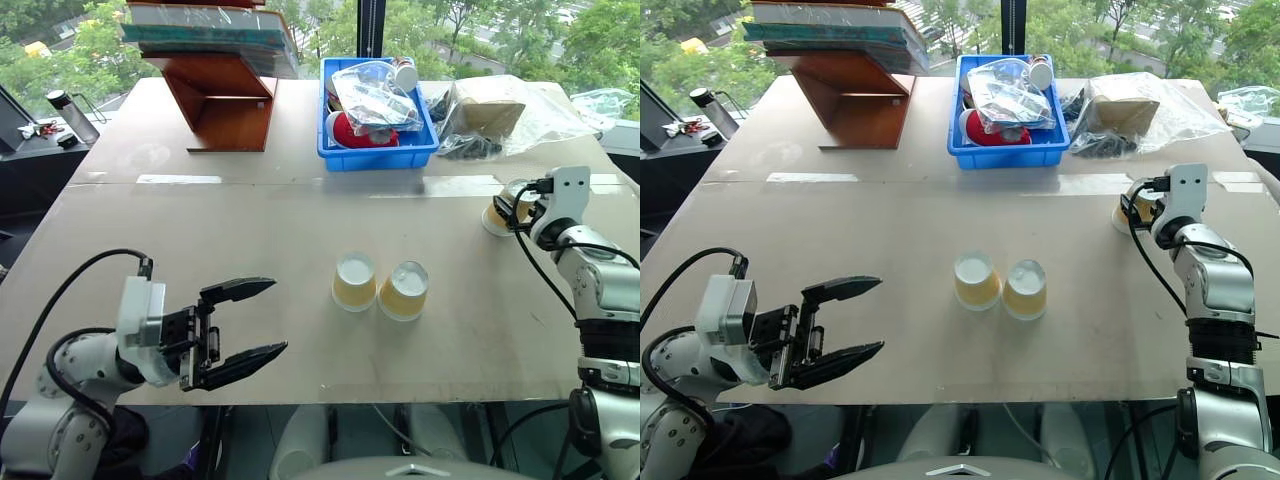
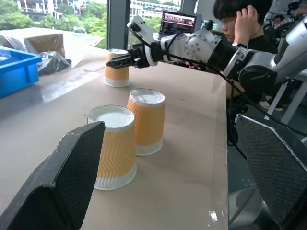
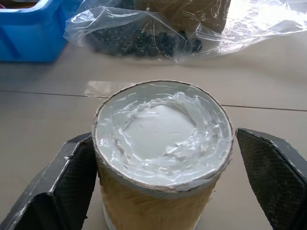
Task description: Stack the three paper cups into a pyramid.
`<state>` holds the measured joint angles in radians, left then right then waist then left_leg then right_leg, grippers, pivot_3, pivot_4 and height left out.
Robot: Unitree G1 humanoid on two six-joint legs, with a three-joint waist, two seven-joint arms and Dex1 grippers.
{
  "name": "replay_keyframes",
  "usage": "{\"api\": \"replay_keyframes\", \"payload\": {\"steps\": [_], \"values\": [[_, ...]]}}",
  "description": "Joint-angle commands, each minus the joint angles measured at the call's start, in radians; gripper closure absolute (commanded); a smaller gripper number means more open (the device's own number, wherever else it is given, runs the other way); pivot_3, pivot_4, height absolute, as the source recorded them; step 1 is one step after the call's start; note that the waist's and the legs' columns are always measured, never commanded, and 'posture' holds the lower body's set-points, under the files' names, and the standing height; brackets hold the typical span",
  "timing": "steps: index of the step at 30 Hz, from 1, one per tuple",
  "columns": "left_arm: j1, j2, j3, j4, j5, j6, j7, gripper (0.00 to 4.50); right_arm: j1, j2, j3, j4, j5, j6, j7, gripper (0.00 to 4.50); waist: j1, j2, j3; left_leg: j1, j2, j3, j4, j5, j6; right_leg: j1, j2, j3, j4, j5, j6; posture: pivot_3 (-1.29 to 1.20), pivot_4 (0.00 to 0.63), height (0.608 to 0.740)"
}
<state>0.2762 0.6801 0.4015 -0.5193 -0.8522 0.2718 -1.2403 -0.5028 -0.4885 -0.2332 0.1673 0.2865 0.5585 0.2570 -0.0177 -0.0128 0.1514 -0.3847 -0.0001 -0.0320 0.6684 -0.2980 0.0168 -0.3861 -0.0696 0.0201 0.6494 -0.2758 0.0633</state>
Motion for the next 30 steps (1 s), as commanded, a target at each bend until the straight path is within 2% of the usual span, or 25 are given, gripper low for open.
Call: {"api": "replay_keyframes", "payload": {"steps": [1, 3, 6, 9, 13, 16, 22, 30], "values": [[-0.003, -0.004, 0.025, -0.027, -0.026, -0.02, 0.008, 0.0, -0.026, -0.01, -0.016, -0.007, -0.008, -0.049, 0.015, 1.74, 0.0, 0.0, 0.0, 0.0, 0.0, 0.0, 0.0, 0.0, 0.0, 0.0, 0.0, 0.0, 0.0, 0.0, 0.0, 0.0, 0.15, 0.74], [0.003, -0.007, 0.024, -0.02, -0.023, -0.021, 0.006, 0.0, -0.023, -0.022, -0.008, -0.015, -0.013, -0.062, 0.036, 2.47, 0.0, 0.0, 0.0, 0.0, 0.0, 0.0, 0.0, 0.0, 0.0, 0.0, 0.0, 0.0, 0.0, 0.0, 0.0, 0.0, 0.15, 0.74], [0.012, -0.01, 0.025, -0.004, -0.018, -0.022, 0.001, 0.0, -0.005, -0.042, 0.002, -0.082, 0.023, -0.08, 0.13, 2.47, 0.0, 0.0, 0.0, 0.0, 0.0, 0.0, 0.0, 0.0, 0.0, 0.0, 0.0, 0.0, 0.0, 0.0, 0.0, 0.0, 0.15, 0.74], [0.017, -0.009, 0.023, 0.008, -0.014, -0.022, -0.006, 0.0, 0.053, -0.084, 0.037, -0.297, 0.158, -0.028, 0.333, 2.47, 0.001, 0.002, 0.001, 0.0, 0.0, 0.0, 0.0, 0.0, 0.0, 0.0, 0.0, 0.0, 0.0, 0.0, 0.0, 0.0, 0.15, 0.74], [0.018, -0.006, 0.018, 0.022, -0.009, -0.024, -0.016, 0.0, 0.121, -0.148, 0.075, -0.551, 0.338, 0.095, 0.486, 2.47, 0.002, 0.002, 0.001, 0.0, 0.001, -0.001, 0.0, -0.002, 0.004, 0.0, 0.0, -0.001, -0.001, 0.0, 0.0, 0.0, 0.15, 0.74], [0.016, -0.003, 0.013, 0.031, -0.006, -0.024, -0.025, 0.0, 0.138, -0.176, 0.107, -0.692, 0.432, 0.171, 0.512, 2.47, 0.002, 0.001, 0.001, 0.0, 0.001, -0.001, 0.0, -0.003, 0.005, 0.001, 0.0, -0.001, -0.001, 0.0, 0.0, 0.0, 0.15, 0.74], [0.017, -0.002, 0.012, 0.042, -0.001, -0.025, -0.04, 0.0, 0.14, -0.211, 0.162, -0.817, 0.495, 0.223, 0.52, 2.47, 0.005, 0.001, 0.001, 0.001, 0.001, -0.002, 0.0, -0.003, 0.005, 0.003, 0.0, -0.002, -0.002, 0.0, 0.0, 0.0, 0.15, 0.74], [0.022, -0.006, 0.005, 0.047, 0.007, -0.034, -0.046, 0.0, 0.095, -0.229, 0.274, -0.835, 0.396, 0.194, 0.507, 2.47, 0.004, 0.001, 0.001, 0.001, 0.001, -0.003, 0.0, -0.003, 0.005, 0.003, 0.0, -0.003, -0.002, 0.0, 0.0, 0.0, 0.15, 0.74]]}}
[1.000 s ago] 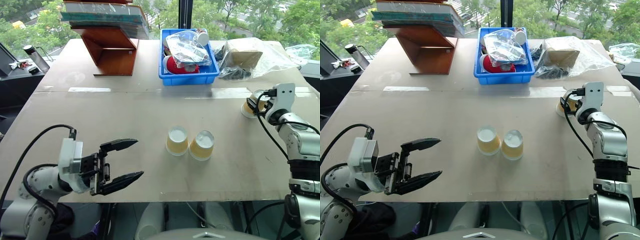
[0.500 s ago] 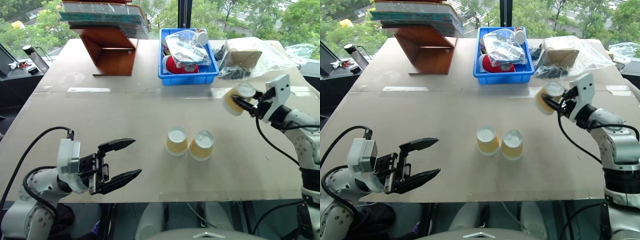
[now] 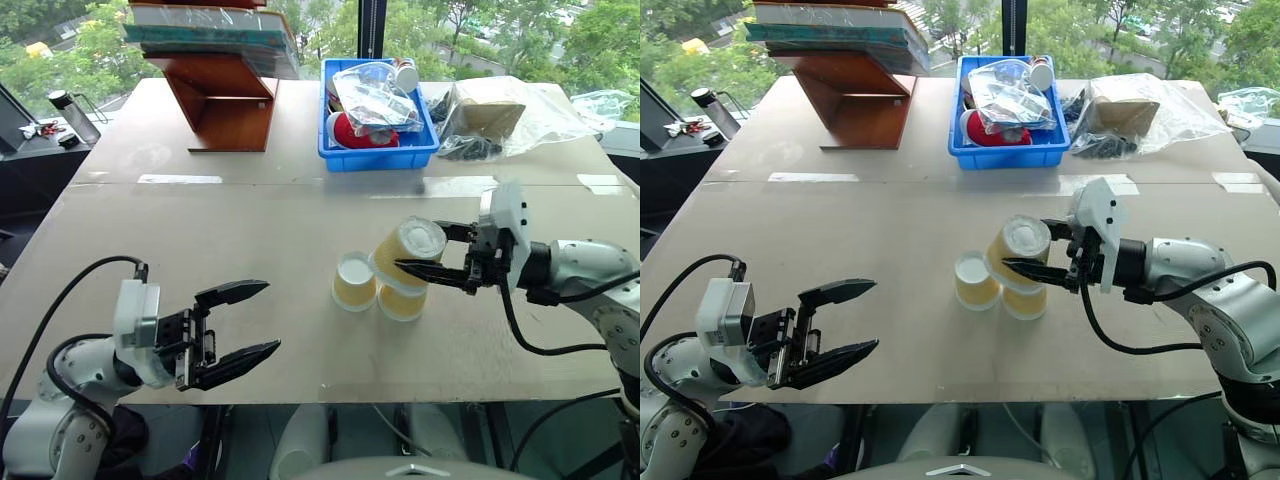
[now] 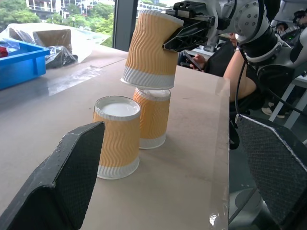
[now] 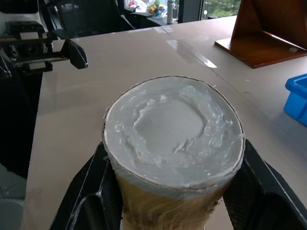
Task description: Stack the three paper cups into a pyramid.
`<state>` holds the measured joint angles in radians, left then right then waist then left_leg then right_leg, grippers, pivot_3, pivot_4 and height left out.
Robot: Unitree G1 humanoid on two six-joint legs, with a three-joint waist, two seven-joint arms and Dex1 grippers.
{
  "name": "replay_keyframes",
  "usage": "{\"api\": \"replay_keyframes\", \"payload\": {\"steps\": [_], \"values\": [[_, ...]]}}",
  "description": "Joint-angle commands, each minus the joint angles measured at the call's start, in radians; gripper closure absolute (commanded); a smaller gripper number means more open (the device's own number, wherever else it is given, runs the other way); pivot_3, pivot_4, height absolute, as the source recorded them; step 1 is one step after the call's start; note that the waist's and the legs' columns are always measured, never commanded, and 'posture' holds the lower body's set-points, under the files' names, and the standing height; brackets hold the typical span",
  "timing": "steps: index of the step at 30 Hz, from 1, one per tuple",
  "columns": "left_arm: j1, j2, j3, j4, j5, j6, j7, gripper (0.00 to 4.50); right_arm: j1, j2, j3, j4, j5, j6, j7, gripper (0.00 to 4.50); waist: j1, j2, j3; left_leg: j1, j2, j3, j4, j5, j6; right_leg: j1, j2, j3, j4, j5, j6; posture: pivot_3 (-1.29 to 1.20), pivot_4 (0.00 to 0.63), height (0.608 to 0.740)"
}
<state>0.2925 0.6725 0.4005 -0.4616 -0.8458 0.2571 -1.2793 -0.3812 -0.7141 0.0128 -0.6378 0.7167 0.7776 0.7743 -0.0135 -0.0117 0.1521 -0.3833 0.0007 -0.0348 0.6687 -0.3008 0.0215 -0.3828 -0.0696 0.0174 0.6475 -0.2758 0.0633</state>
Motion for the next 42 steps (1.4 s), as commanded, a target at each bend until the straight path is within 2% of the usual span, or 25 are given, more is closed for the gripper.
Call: {"api": "replay_keyframes", "payload": {"steps": [1, 22, 23, 25, 26, 27, 28, 31, 37, 42], "values": [[0.007, 0.0, 0.005, -0.01, 0.002, -0.021, -0.008, 0.0, -0.033, 0.001, 0.042, -0.028, -0.047, -0.029, -0.013, 2.47, 0.0, 0.0, 0.0, 0.0, 0.0, 0.0, 0.0, 0.0, 0.0, 0.0, 0.0, 0.0, 0.0, 0.0, 0.0, 0.0, 0.15, 0.74], [0.059, -0.015, 0.003, -0.036, 0.013, -0.046, 0.003, 0.0, -0.118, 0.013, 0.158, 0.005, -0.133, -0.055, 0.026, 2.47, 0.0, 0.0, 0.0, 0.0, 0.0, 0.0, 0.0, 0.0, 0.0, 0.0, 0.0, 0.0, 0.0, 0.0, 0.0, 0.0, 0.15, 0.74], [0.06, -0.016, 0.003, -0.037, 0.014, -0.047, 0.003, 0.0, -0.118, 0.013, 0.162, 0.01, -0.14, -0.06, 0.03, 1.73, 0.0, 0.0, 0.0, 0.0, 0.0, 0.0, 0.0, 0.0, 0.0, 0.0, 0.0, 0.0, 0.0, 0.0, 0.0, 0.0, 0.15, 0.74], [0.062, -0.017, 0.001, -0.039, 0.015, -0.048, 0.004, 0.0, -0.118, 0.015, 0.167, 0.017, -0.15, -0.067, 0.034, 1.21, 0.0, 0.0, 0.0, 0.0, 0.0, 0.0, 0.0, 0.0, 0.0, 0.0, 0.0, 0.0, 0.0, 0.0, 0.0, 0.0, 0.15, 0.74], [0.063, -0.017, 0.001, -0.04, 0.015, -0.048, 0.005, 0.0, -0.119, 0.015, 0.169, 0.021, -0.156, -0.071, 0.036, 0.85, 0.0, 0.0, 0.0, 0.0, 0.0, 0.0, 0.0, 0.0, 0.0, 0.0, 0.0, 0.0, 0.0, 0.0, 0.0, 0.0, 0.15, 0.74], [0.063, -0.018, 0.0, -0.04, 0.015, -0.049, 0.005, 0.0, -0.119, 0.015, 0.17, 0.024, -0.161, -0.074, 0.039, 0.23, 0.0, 0.0, 0.0, 0.0, 0.0, 0.0, 0.0, 0.0, 0.0, 0.0, 0.0, 0.0, 0.0, 0.0, 0.0, 0.0, 0.15, 0.74], [0.063, -0.018, 0.0, -0.04, 0.014, -0.049, 0.005, 0.0, -0.121, 0.016, 0.171, 0.026, -0.166, -0.076, 0.041, 0.03, 0.0, 0.0, 0.0, 0.0, 0.0, 0.0, 0.0, 0.0, 0.0, 0.0, 0.0, 0.0, 0.0, 0.0, 0.0, 0.0, 0.15, 0.74], [0.066, -0.018, 0.0, -0.04, 0.014, -0.05, 0.005, 0.0, -0.122, 0.017, 0.153, 0.023, -0.162, -0.077, 0.044, 0.03, 0.0, 0.0, 0.0, 0.0, 0.0, 0.0, 0.0, 0.0, 0.0, 0.0, 0.0, 0.0, 0.0, 0.0, 0.0, 0.0, 0.15, 0.74], [0.073, -0.021, -0.004, -0.043, 0.013, -0.049, 0.006, 0.0, -0.107, -0.019, 0.03, -0.028, -0.03, -0.052, 0.09, 0.03, 0.001, 0.0, 0.0, 0.0, 0.0, 0.0, 0.0, 0.0, 0.0, 0.0, -0.001, 0.0, -0.001, 0.0, 0.0, 0.0, 0.15, 0.74], [0.059, -0.012, -0.025, -0.028, 0.053, -0.02, 0.066, 0.0, -0.089, -0.018, -0.142, -0.048, 0.195, -0.012, 0.07, 0.03, 0.001, 0.0, 0.0, 0.0, 0.0, 0.0, 0.0, 0.0, 0.0, 0.001, -0.001, -0.001, -0.001, 0.0, 0.0, 0.0, 0.15, 0.74]]}}
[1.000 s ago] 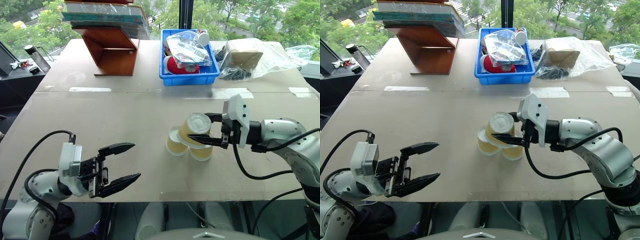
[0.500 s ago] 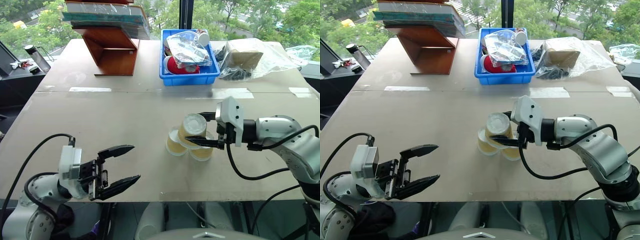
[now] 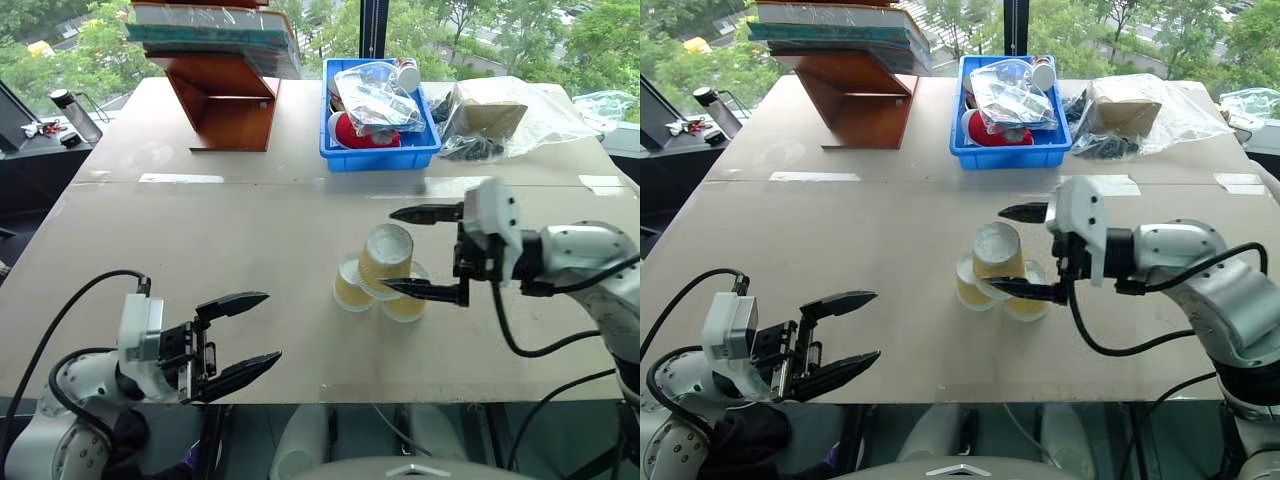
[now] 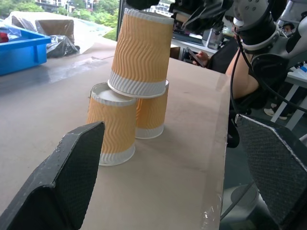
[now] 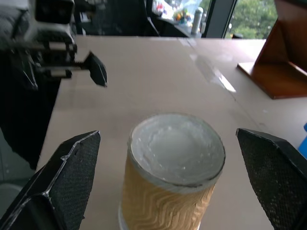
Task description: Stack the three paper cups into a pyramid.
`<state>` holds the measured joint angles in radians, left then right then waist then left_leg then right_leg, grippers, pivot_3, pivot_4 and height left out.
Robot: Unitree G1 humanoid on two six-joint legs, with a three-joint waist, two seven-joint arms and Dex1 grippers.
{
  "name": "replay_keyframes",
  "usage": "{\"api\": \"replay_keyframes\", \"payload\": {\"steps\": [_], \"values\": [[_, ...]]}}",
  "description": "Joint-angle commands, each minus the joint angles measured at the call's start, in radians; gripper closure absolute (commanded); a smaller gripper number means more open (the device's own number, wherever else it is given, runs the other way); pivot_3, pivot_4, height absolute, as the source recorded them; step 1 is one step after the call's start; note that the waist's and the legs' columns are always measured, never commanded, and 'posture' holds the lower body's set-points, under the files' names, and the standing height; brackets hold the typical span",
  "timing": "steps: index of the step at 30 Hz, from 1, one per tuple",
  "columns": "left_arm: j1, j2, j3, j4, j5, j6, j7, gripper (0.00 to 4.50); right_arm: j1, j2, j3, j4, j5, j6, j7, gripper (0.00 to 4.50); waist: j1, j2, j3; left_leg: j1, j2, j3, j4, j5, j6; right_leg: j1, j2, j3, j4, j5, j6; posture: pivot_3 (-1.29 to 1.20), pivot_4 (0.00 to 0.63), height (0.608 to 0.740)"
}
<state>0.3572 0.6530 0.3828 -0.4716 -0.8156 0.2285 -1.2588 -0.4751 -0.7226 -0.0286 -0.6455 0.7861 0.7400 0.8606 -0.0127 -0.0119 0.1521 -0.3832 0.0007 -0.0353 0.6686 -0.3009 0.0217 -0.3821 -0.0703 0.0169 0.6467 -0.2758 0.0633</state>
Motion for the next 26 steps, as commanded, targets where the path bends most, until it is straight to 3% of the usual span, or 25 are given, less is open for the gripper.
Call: {"api": "replay_keyframes", "payload": {"steps": [1, 7, 14, 21, 26], "values": [[-0.008, 0.007, -0.007, -0.017, 0.029, 0.009, 0.056, 0.0, 0.012, -0.021, -0.124, -0.039, 0.155, 0.034, -0.02, 0.03, 0.0, 0.0, 0.0, 0.0, 0.0, 0.0, 0.0, 0.0, 0.0, 0.0, 0.0, 0.0, 0.0, 0.0, 0.0, 0.0, 0.15, 0.74], [0.039, 0.013, 0.025, -0.011, 0.063, -0.007, 0.077, 0.0, 0.155, -0.092, -0.319, -0.011, 0.238, 0.031, -0.014, 0.03, 0.003, 0.0, 0.0, 0.0, 0.0, 0.0, 0.0, 0.0, 0.0, 0.001, 0.0, 0.0, -0.001, 0.0, 0.0, 0.0, 0.15, 0.74], [0.121, 0.008, 0.047, -0.03, 0.107, 0.028, 0.178, 0.0, 0.597, -0.139, -0.527, 0.022, 0.067, -0.116, 0.176, 0.03, 0.008, 0.0, 0.0, 0.002, 0.0, 0.0, 0.0, -0.001, 0.002, 0.004, 0.0, -0.001, -0.002, 0.0, 0.0, 0.0, 0.15, 0.74], [0.132, 0.027, 0.042, -0.034, 0.16, 0.097, 0.288, 0.0, 0.876, -0.106, -0.561, 0.144, -0.13, -0.356, 0.341, 0.03, 0.005, -0.002, -0.001, 0.005, 0.0, 0.001, 0.0, -0.001, 0.002, 0.007, 0.001, 0.0, -0.001, 0.0, 0.0, 0.0, 0.15, 0.74], [0.148, 0.036, 0.032, -0.048, 0.166, 0.108, 0.281, 0.0, 0.887, -0.082, -0.538, 0.173, -0.146, -0.42, 0.349, 0.03, -0.001, -0.002, -0.001, 0.005, 0.001, 0.002, 0.0, -0.001, 0.002, 0.006, 0.001, 0.001, -0.001, 0.0, 0.0, 0.0, 0.15, 0.74]]}}
